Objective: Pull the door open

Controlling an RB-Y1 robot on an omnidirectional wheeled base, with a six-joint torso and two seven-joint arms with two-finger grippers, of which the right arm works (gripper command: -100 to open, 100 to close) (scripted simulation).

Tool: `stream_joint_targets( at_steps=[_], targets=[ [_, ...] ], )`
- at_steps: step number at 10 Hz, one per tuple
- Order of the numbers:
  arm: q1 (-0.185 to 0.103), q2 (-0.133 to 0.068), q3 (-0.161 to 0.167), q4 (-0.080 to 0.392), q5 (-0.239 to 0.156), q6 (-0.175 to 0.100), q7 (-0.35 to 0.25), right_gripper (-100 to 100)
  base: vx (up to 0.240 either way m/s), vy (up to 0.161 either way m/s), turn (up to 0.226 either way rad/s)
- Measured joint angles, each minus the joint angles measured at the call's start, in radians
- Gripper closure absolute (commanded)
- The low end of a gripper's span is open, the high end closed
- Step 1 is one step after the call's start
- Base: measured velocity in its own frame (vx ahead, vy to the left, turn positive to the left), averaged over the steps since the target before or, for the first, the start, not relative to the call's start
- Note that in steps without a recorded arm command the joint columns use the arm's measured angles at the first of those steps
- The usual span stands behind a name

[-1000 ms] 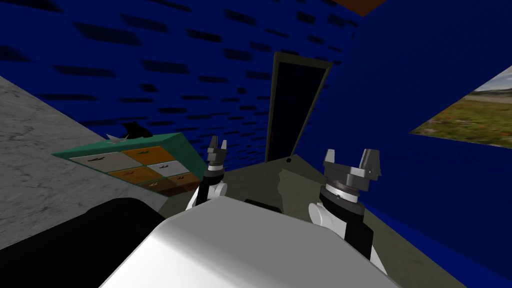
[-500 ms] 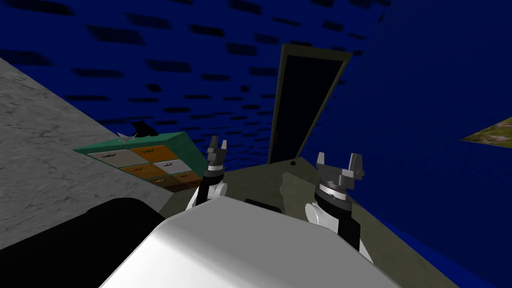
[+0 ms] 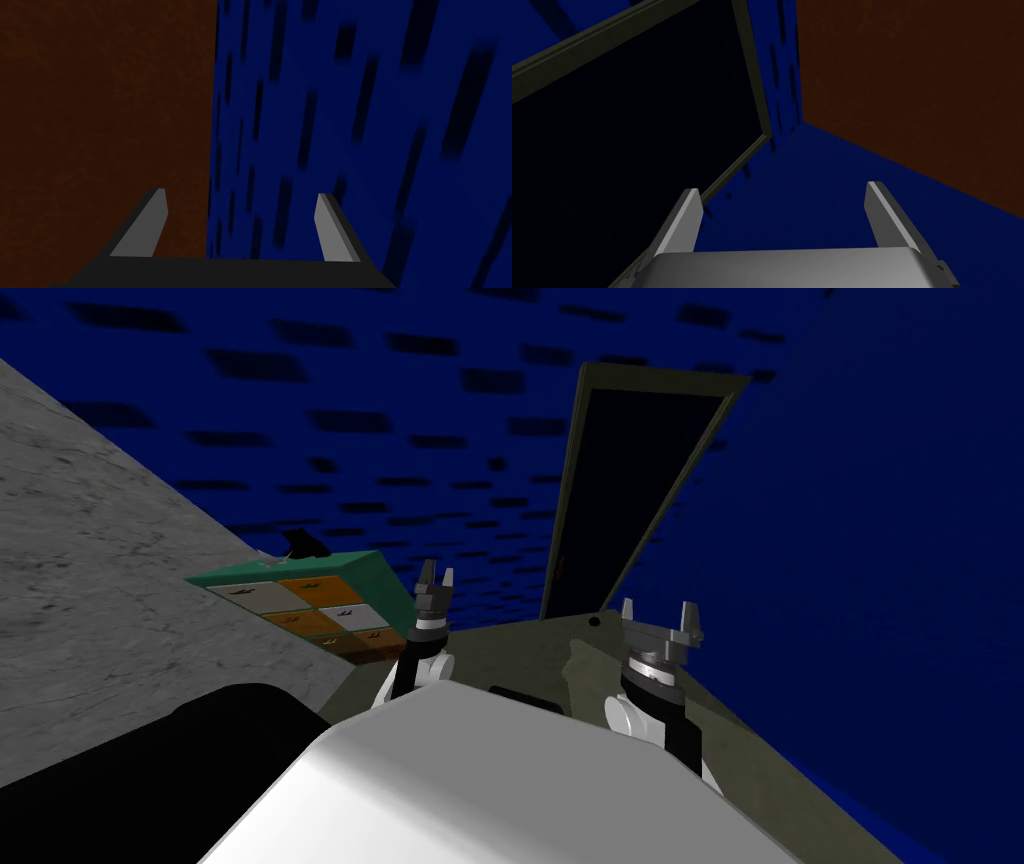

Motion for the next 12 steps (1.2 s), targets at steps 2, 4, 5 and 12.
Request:
stream_joint_targets(
  at_steps=[2,4,5,12],
  targets=[
    [0.003,-0.017,0.016,0.025,-0.03,-0.011,-0.036,-100,0.087,-0.02,0.128],
    [-0.001,-0.033,0.035,0.064,-0.059,-0.028,-0.074,-100,0.096,-0.032,0.123],
    [-0.009,-0.043,0.042,0.093,-0.074,-0.04,-0.095,-100,0.088,-0.029,0.147],
    [-0.025,-0.105,0.107,0.232,-0.192,-0.093,-0.241,-100,0.093,-0.042,0.144]
  ],
)
